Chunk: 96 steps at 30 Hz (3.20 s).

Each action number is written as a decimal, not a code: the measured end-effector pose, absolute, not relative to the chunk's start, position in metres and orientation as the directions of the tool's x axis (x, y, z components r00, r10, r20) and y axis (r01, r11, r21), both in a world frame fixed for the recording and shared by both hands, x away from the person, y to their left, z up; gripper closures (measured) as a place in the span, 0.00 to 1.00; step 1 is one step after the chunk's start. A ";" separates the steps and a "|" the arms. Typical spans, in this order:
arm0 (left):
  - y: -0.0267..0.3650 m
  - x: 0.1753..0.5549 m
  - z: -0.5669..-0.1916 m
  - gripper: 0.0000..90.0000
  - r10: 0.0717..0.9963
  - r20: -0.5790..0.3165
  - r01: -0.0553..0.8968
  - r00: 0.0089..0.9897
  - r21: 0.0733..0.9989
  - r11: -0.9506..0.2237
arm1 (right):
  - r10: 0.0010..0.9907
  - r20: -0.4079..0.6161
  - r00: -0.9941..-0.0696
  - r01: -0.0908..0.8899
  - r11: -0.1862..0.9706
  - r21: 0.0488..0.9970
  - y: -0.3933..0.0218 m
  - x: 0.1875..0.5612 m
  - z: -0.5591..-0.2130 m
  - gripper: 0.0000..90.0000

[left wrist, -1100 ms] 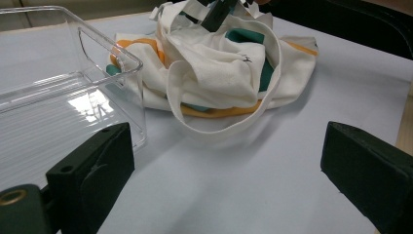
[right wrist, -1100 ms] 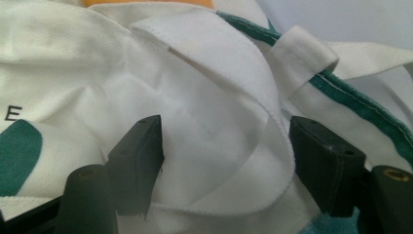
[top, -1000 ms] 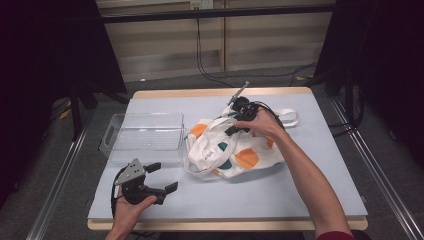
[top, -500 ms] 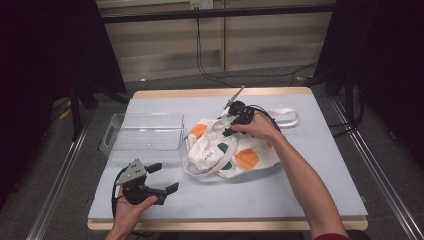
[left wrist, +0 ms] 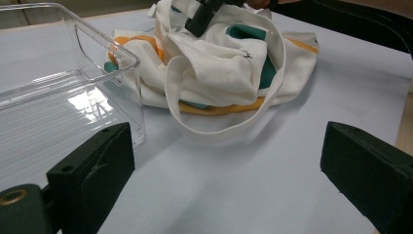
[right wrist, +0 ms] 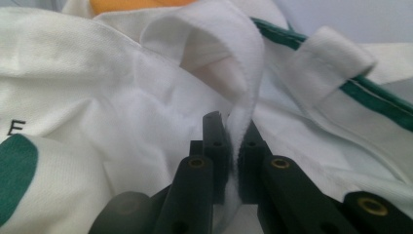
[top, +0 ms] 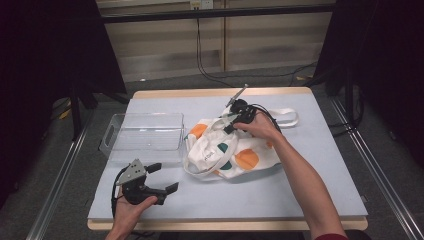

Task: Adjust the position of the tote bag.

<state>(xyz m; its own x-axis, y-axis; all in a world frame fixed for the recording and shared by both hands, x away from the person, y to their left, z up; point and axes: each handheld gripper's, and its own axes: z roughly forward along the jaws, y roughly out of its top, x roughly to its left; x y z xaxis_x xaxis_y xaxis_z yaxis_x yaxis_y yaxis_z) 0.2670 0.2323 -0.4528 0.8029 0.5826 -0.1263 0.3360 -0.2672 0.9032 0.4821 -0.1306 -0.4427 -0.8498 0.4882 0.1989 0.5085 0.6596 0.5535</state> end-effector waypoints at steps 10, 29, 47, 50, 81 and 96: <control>0.232 0.267 -0.453 0.06 0.587 -0.119 0.333 0.801 0.903 -0.271 | 0.474 0.236 -0.848 0.491 0.536 0.687 -0.164 0.469 -0.419 0.96; 0.232 0.266 -0.452 0.06 0.593 -0.117 0.333 0.796 0.904 -0.269 | 0.442 0.223 -0.869 0.410 0.390 0.825 -0.204 0.420 -0.395 0.96; 0.230 0.262 -0.448 0.09 0.586 -0.107 0.295 0.803 0.926 -0.235 | 0.416 0.197 -0.888 0.344 0.316 0.884 -0.239 0.362 -0.385 0.96; 0.229 0.261 -0.448 0.09 0.589 -0.103 0.295 0.802 0.925 -0.240 | 0.430 0.182 -0.884 0.335 0.313 0.889 -0.246 0.351 -0.386 0.96; 0.192 0.264 -0.429 0.43 0.475 -0.140 0.251 0.869 0.951 -0.178 | 0.415 0.211 -0.885 0.368 0.343 0.864 -0.253 0.279 -0.447 0.96; 0.119 0.284 -0.413 0.51 0.387 -0.024 0.138 0.922 0.953 -0.269 | 0.410 0.201 -0.890 0.345 0.316 0.884 -0.247 0.282 -0.440 0.96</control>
<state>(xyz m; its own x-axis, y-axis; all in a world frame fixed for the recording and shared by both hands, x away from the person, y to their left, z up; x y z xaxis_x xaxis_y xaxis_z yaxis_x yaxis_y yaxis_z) 0.2840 0.1189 -0.4129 0.9218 0.3870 -0.0239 0.1376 -0.2687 0.9533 0.2818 -0.2473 -0.4401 -0.8896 0.4103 0.2008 0.3452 0.3160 0.8837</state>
